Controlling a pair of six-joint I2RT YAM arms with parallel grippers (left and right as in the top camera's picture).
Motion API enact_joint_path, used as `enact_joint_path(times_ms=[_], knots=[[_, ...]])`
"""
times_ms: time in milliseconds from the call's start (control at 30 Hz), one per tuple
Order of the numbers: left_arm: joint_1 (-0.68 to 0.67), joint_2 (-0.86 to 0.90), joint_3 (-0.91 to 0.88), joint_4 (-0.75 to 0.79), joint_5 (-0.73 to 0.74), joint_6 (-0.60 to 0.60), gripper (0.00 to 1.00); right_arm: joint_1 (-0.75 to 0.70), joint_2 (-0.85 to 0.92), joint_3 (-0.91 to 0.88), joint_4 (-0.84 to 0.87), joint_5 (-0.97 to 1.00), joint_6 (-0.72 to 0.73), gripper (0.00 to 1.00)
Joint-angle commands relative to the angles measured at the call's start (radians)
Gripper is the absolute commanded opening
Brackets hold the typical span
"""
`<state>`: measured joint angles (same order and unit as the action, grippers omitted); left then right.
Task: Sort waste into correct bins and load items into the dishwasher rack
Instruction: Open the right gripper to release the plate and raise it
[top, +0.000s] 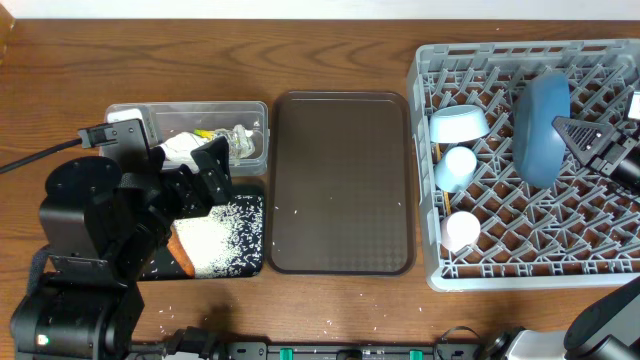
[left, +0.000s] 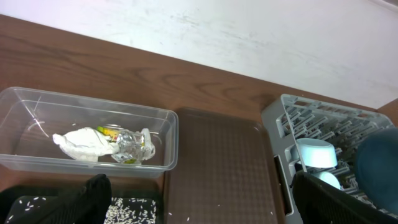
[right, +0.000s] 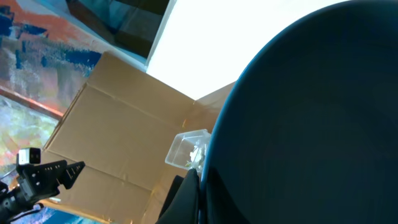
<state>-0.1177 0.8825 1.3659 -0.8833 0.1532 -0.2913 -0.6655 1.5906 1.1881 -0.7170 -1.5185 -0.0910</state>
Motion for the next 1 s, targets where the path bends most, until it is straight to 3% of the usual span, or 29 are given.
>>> enact_joint_path(times_ms=[0,367,733,767,833,867,967], knots=[[0.004,-0.002,0.0,0.001,-0.008,-0.001,0.95,0.01,0.001,-0.004,0.002,-0.035,-0.013,0.01],[0.004,-0.002,0.0,0.001,-0.008,-0.001,0.95,-0.011,0.001,-0.006,0.005,0.064,-0.014,0.01],[0.004,-0.002,0.0,0.001,-0.008,-0.001,0.95,-0.236,0.001,-0.006,0.025,0.188,0.124,0.02],[0.004,-0.002,0.0,0.001,-0.008,-0.001,0.95,-0.259,0.001,-0.006,0.024,0.2,0.124,0.09],[0.004,-0.002,0.0,0.001,-0.008,-0.001,0.95,-0.296,0.001,-0.006,0.014,0.245,0.138,0.38],[0.004,-0.002,0.0,0.001,-0.008,-0.001,0.95,-0.313,0.001,-0.006,0.008,0.277,0.157,0.4],[0.004,-0.002,0.0,0.001,-0.008,-0.001,0.95,-0.354,0.001,-0.006,-0.004,0.369,0.208,0.65]])
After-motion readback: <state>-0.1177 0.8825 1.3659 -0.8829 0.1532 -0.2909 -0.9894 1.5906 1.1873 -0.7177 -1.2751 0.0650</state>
